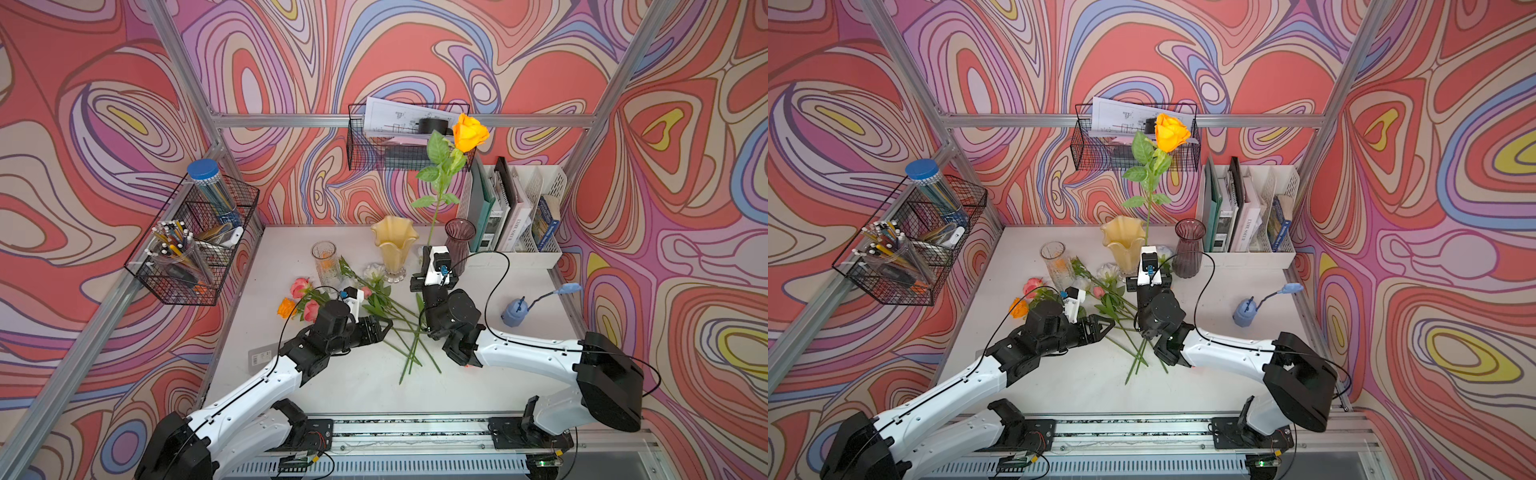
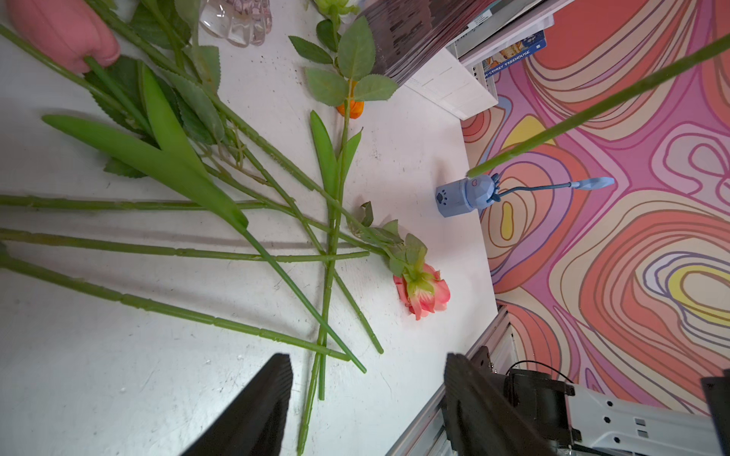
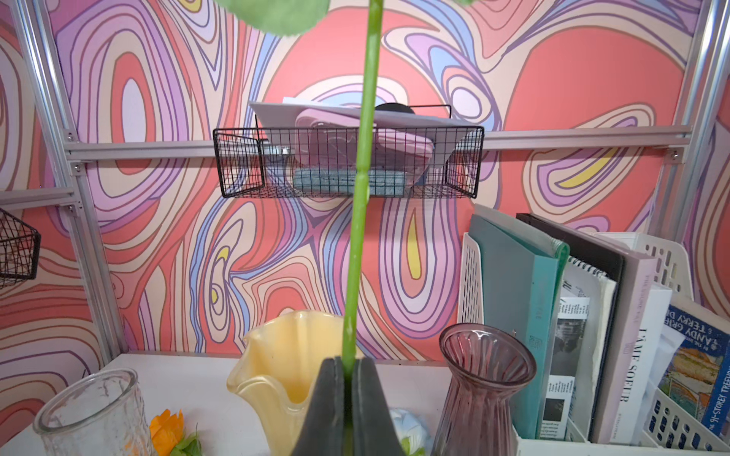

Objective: Arrange the flowers in different vases according to their colors
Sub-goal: Insert the flower into the vase.

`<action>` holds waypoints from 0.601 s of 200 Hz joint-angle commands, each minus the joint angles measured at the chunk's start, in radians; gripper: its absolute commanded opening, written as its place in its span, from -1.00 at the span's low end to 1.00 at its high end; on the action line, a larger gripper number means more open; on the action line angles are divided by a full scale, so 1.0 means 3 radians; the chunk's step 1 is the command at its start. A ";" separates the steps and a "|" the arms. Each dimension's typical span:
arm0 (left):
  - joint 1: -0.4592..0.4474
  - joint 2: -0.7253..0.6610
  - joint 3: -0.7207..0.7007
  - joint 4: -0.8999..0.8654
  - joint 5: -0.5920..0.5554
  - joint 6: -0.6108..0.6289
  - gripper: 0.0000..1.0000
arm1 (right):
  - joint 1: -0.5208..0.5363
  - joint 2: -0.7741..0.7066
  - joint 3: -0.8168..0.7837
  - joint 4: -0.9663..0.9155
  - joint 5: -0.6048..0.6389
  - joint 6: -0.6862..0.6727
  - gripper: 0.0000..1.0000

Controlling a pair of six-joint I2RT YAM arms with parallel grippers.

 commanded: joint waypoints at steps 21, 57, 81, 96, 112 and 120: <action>0.0000 -0.0127 -0.0258 -0.0169 -0.0074 0.0160 0.38 | -0.0094 -0.0059 0.0231 0.0417 0.0043 -0.0707 -1.00; 0.0046 -0.0101 -0.0301 -0.0202 -0.0049 0.0205 0.38 | -0.0627 -0.0021 0.0762 -0.0298 -0.0318 -0.0274 -1.00; 0.0080 -0.0112 -0.0306 -0.0201 -0.0031 0.0234 0.38 | -0.1075 0.0066 0.1076 -0.0676 -0.0520 0.0079 -1.00; 0.0115 -0.0114 -0.0306 -0.0214 -0.0006 0.0261 0.38 | -0.1311 0.0168 0.1300 -0.0959 -0.0684 0.0271 -1.00; 0.0162 -0.0089 -0.0316 -0.0213 0.0040 0.0280 0.38 | -0.1486 0.0351 0.1519 -0.1071 -0.0783 0.0303 -1.00; 0.0191 -0.0077 -0.0324 -0.0206 0.0062 0.0288 0.38 | -0.1555 0.0443 0.1635 -0.1168 -0.0841 0.0336 -1.00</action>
